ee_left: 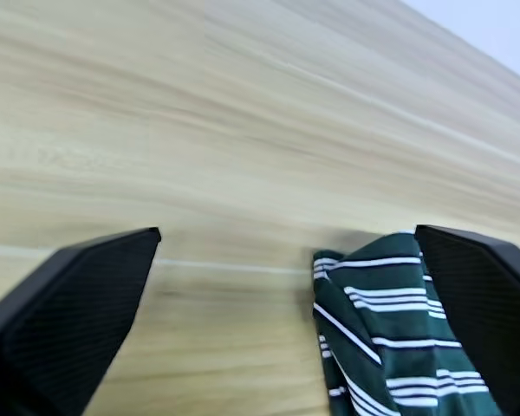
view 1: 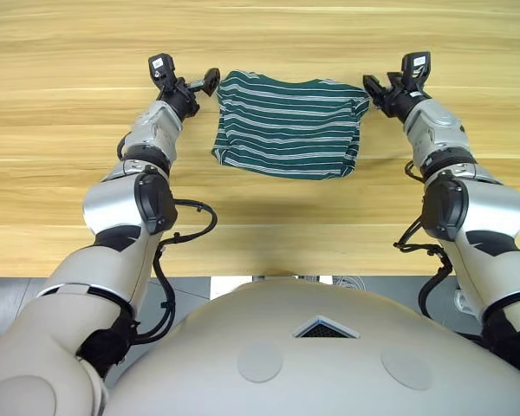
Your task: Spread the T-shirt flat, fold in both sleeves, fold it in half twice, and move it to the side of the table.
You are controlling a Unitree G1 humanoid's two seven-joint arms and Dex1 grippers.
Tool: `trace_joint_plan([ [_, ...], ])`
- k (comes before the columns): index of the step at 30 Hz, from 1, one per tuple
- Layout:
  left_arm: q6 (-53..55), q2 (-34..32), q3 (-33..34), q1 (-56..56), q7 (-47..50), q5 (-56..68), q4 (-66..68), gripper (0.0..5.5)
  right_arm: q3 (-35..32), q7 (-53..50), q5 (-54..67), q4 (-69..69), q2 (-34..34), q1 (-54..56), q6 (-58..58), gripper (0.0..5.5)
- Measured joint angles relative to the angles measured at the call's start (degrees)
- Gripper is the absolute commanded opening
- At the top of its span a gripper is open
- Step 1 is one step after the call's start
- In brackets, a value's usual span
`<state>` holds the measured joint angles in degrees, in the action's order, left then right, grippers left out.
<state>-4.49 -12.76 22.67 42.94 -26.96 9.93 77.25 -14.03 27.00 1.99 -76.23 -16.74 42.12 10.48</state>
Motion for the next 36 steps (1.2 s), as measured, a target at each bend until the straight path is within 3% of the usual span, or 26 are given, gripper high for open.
trace_joint_plan([
  [6, -18.9, -0.3, -2.9, -4.5, -9.7, -1.1, -6.3, 5.37, 4.7, 7.3, -0.5, 5.8, 4.6, -0.3, 14.0, 3.15],
  [11, -30.7, -0.4, -2.8, -13.7, -11.4, 1.0, -14.7, 5.37, 14.6, 13.7, -4.7, 10.1, 15.2, -7.0, 12.9, 3.15],
  [20, -33.3, -0.3, -4.6, -20.5, -10.7, 3.5, -27.8, 5.37, 19.0, 9.4, -5.0, 9.7, 24.3, -6.8, 0.2, 3.15],
  [30, -32.7, -0.4, -6.7, -21.1, -9.9, 3.7, -30.1, 5.37, 20.4, 8.8, -3.9, 6.7, 24.6, -6.8, -7.8, 3.15],
  [36, -32.4, -0.4, -6.8, -21.3, -9.9, 4.8, -30.6, 5.37, 26.7, 20.9, -6.4, 8.1, 24.6, -7.4, -7.4, 3.15],
])
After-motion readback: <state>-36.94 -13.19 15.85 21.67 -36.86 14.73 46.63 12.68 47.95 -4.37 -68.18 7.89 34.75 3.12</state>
